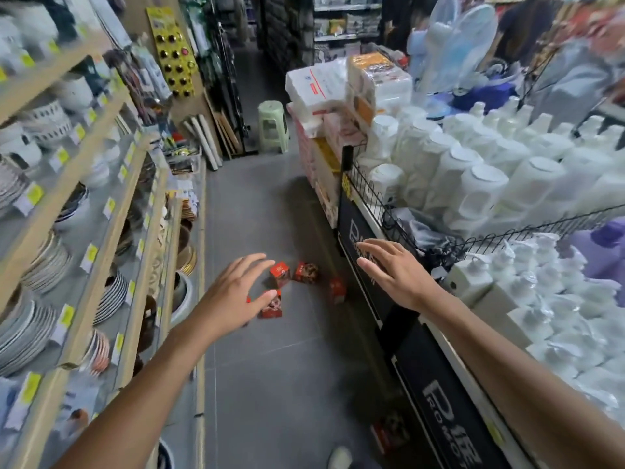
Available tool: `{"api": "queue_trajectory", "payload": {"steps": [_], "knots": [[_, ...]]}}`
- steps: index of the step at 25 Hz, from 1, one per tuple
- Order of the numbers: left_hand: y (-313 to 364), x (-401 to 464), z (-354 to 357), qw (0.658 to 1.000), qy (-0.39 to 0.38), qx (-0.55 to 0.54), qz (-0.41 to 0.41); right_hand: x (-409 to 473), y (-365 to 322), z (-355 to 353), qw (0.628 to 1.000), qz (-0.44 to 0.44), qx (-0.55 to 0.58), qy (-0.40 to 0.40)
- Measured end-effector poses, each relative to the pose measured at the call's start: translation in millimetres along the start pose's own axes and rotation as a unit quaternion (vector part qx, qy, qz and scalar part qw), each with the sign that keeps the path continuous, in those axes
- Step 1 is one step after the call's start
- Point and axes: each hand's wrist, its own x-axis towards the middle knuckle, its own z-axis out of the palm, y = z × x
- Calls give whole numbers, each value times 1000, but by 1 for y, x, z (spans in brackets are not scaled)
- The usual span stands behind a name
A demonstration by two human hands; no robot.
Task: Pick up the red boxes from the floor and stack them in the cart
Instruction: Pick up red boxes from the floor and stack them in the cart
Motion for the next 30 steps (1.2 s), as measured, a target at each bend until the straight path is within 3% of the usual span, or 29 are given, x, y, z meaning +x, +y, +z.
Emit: {"api": "queue_trajectory", "payload": {"steps": [9,16,23,30], "knots": [[25,111,104,994,-62,-58,69,-11,98,26,989,139,34,-34],[23,148,221,969,-170,-125,131,-60,145,97,949,301,67,-72],[-27,142,394,937,-261,-161,167,-139,218,258,850,494,142,-116],[-87,99,584,920,-308,-182,163,-203,317,456,736,620,244,-122]]}}
